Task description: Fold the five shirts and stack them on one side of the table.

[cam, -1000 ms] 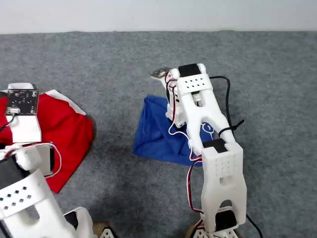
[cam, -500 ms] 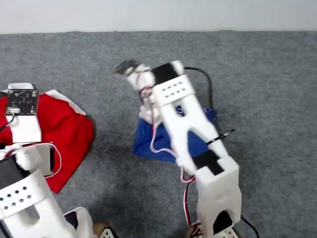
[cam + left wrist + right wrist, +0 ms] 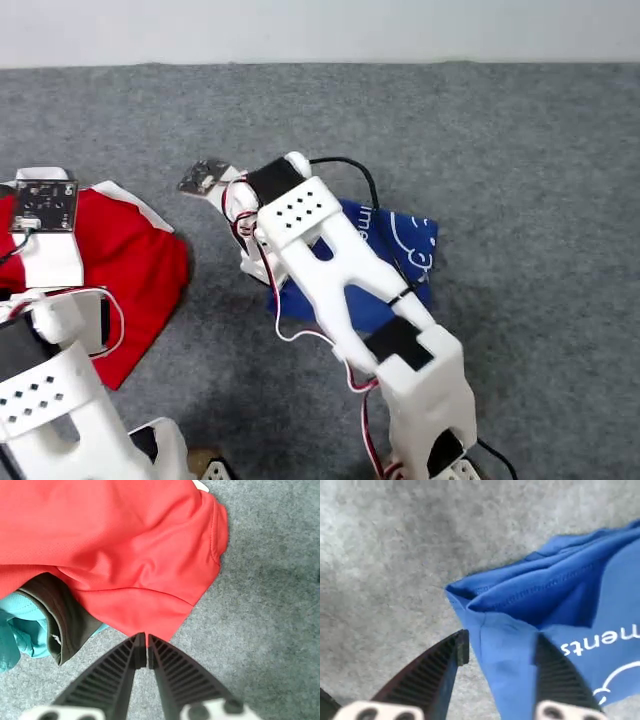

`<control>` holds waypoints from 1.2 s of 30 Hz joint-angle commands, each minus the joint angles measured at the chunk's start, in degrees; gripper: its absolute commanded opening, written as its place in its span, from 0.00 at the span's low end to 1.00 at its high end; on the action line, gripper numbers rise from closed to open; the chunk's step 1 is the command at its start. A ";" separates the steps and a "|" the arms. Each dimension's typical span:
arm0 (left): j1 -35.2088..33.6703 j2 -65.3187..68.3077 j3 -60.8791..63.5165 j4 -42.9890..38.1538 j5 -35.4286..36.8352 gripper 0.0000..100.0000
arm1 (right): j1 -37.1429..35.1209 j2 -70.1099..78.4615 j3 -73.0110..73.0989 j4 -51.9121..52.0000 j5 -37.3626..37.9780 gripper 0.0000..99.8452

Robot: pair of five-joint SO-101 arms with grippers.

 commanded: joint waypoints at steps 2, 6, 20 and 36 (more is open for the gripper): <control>0.26 -0.97 -0.22 -1.23 0.18 0.02 | 4.53 -5.58 -0.53 2.15 -0.88 0.16; 0.26 -0.97 -0.22 -1.23 0.18 0.02 | 9.10 -3.47 -0.53 2.15 -0.88 0.00; 0.26 -0.97 -0.22 -1.23 0.18 0.02 | -5.14 9.27 -3.52 1.10 -0.88 0.01; 0.26 -0.97 -0.22 -1.23 0.18 0.02 | 9.19 4.97 -8.35 2.15 -1.32 0.01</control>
